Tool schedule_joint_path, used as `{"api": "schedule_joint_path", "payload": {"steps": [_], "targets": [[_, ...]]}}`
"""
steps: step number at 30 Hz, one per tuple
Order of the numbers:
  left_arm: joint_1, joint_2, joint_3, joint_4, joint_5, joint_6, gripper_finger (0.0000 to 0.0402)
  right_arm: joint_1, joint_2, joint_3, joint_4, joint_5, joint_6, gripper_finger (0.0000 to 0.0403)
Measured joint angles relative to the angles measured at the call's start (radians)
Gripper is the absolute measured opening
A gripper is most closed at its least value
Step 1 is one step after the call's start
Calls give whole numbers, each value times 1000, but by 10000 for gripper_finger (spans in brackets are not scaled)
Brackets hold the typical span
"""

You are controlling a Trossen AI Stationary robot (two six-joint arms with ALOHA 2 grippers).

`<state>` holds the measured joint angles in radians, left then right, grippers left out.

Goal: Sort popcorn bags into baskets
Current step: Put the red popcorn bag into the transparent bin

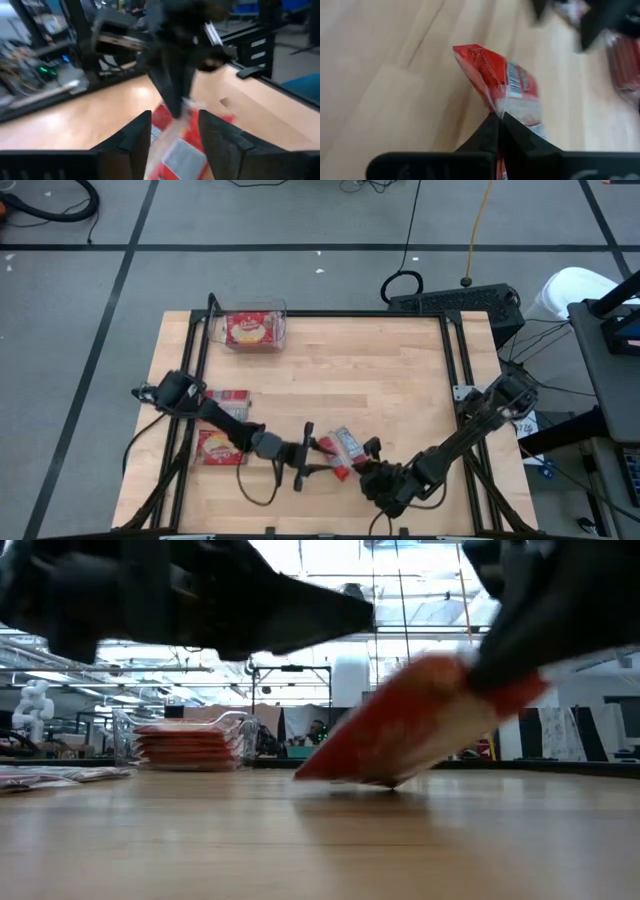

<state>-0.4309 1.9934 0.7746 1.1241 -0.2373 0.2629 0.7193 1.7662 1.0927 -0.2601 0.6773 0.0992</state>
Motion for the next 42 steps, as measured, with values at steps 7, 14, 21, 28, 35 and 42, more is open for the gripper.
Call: {"api": "schedule_joint_path", "payload": {"steps": [7,14,21,28,35,42], "targets": [[-92,-12,15,5,-187,129,246,-66,-207,0,-131,-67,146,1],[-30,-12,24,-8,-266,-5,277,-168,-321,1,-130,-240,175,0],[48,-12,24,-60,-150,-160,259,-229,-316,1,-147,-318,174,0],[67,-12,23,-112,-106,-273,172,-261,-313,2,-148,-343,177,0],[88,-12,23,-131,-123,-318,122,-298,-312,2,-150,-393,201,0],[111,-12,23,-132,-67,-318,32,-315,-313,2,-149,-391,205,0]]}}
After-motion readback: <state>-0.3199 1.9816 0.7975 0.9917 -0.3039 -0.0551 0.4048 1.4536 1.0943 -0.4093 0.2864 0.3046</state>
